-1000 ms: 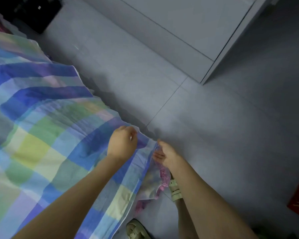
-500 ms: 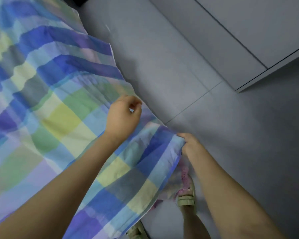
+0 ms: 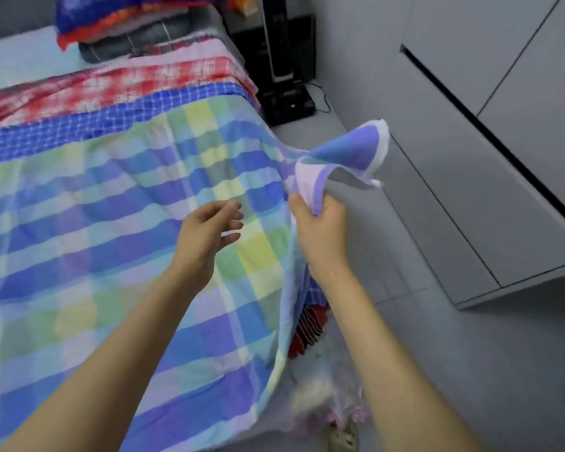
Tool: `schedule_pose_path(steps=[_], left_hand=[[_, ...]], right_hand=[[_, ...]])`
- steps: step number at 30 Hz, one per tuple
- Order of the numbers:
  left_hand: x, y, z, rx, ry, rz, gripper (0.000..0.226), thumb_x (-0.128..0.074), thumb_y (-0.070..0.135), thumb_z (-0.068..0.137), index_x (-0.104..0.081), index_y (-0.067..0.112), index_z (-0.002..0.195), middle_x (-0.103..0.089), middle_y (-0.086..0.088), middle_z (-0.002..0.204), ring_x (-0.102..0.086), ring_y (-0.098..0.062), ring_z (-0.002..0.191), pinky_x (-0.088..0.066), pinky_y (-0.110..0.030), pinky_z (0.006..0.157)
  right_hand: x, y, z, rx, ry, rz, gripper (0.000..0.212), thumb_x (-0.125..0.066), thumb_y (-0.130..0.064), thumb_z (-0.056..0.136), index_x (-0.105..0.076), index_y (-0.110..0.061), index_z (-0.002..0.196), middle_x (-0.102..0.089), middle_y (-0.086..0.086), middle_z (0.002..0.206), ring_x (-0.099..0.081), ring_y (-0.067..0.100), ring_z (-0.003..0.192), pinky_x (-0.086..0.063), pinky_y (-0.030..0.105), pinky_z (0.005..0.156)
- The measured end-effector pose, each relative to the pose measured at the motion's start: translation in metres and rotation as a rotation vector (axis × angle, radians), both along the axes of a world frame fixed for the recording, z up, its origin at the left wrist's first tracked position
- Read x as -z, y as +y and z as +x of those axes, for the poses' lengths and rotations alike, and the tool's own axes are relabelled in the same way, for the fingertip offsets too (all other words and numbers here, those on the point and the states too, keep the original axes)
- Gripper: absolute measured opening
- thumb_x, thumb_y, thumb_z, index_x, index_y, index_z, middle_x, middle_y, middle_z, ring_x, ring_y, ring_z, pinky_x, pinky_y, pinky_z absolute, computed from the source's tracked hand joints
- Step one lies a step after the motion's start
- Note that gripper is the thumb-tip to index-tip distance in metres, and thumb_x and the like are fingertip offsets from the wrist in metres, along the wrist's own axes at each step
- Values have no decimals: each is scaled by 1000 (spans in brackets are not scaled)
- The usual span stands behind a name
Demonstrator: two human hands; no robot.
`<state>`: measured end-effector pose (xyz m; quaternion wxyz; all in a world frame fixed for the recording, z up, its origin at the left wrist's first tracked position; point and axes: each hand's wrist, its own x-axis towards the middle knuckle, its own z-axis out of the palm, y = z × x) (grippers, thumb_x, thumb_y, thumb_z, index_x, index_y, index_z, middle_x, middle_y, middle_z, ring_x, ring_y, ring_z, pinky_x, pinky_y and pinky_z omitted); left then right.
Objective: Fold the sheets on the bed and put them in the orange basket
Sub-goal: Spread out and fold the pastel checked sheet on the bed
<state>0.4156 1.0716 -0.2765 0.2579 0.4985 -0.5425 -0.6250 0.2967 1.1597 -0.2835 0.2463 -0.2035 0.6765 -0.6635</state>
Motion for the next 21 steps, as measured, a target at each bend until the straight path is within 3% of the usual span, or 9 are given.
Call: schedule_pose_path(steps=[2, 4, 6, 9, 11, 13, 16, 19, 21], left_hand=[[-51, -10, 62, -17, 185, 23, 36, -58, 46, 82, -64, 13, 94, -64, -4, 87, -61, -15, 79, -53, -20, 64], [-90, -15, 127, 22, 257, 5, 65, -61, 67, 66, -65, 11, 98, -67, -7, 80, -63, -19, 77, -55, -24, 68], [-115, -14, 190, 13, 183, -58, 81, -74, 73, 47, -65, 11, 98, -68, -5, 66, -64, -20, 71, -55, -25, 72], [-119, -3, 292, -177, -68, -156, 55, -82, 33, 38, -59, 21, 86, -67, -3, 78, -62, -17, 67, -52, -26, 63], [-107, 2, 342, -376, -162, -137, 34, -75, 10, 50, -58, 17, 79, -60, -5, 73, -57, -17, 61, -46, -23, 55], [-89, 7, 389, -525, -162, -43, 24, -67, -8, 67, -60, 7, 83, -55, -6, 67, -54, -15, 52, -42, -19, 45], [-53, 11, 454, -613, -83, 153, 32, -60, -16, 73, -60, -6, 104, -56, -9, 62, -49, -19, 50, -39, -22, 49], [-26, 20, 483, -601, -79, 228, 36, -61, -15, 75, -58, 1, 108, -58, -9, 61, -50, -18, 49, -39, -24, 51], [-17, 23, 492, -558, -54, 227, 35, -61, -13, 78, -56, 9, 104, -57, -10, 65, -50, -17, 49, -40, -24, 49]], right_hand=[[-57, -18, 80, -260, 238, 39, 27, -58, -12, 86, -52, -17, 60, -54, 2, 54, -48, 24, 57, -42, 35, 59], [-91, -27, 161, -524, 450, 124, 18, -50, -21, 84, -60, -10, 72, -63, 15, 69, -56, 39, 71, -39, 37, 59], [-104, -28, 230, -711, 611, 259, 17, -48, -20, 86, -61, -10, 84, -65, 21, 89, -56, 43, 88, -35, 38, 63], [-110, -14, 326, -908, 724, 365, 14, -47, -15, 89, -61, -15, 92, -65, 19, 100, -56, 41, 97, -38, 38, 70], [-98, -6, 367, -1029, 728, 449, 13, -48, -18, 89, -60, -21, 92, -66, 14, 100, -56, 38, 98, -39, 35, 71], [-85, -1, 396, -1086, 694, 507, 18, -50, -26, 89, -63, -28, 101, -67, 6, 99, -58, 31, 101, -42, 32, 74], [-69, -6, 435, -1029, 534, 548, 35, -56, -33, 89, -61, -28, 123, -65, -2, 95, -60, 20, 104, -44, 27, 84], [-53, -26, 460, -898, 241, 490, 26, -61, -31, 88, -65, -18, 110, -64, 2, 96, -61, 20, 93, -48, 32, 85], [-46, -41, 474, -840, -109, 478, 21, -62, -33, 89, -63, -17, 101, -64, 4, 98, -59, 17, 82, -51, 33, 70]])
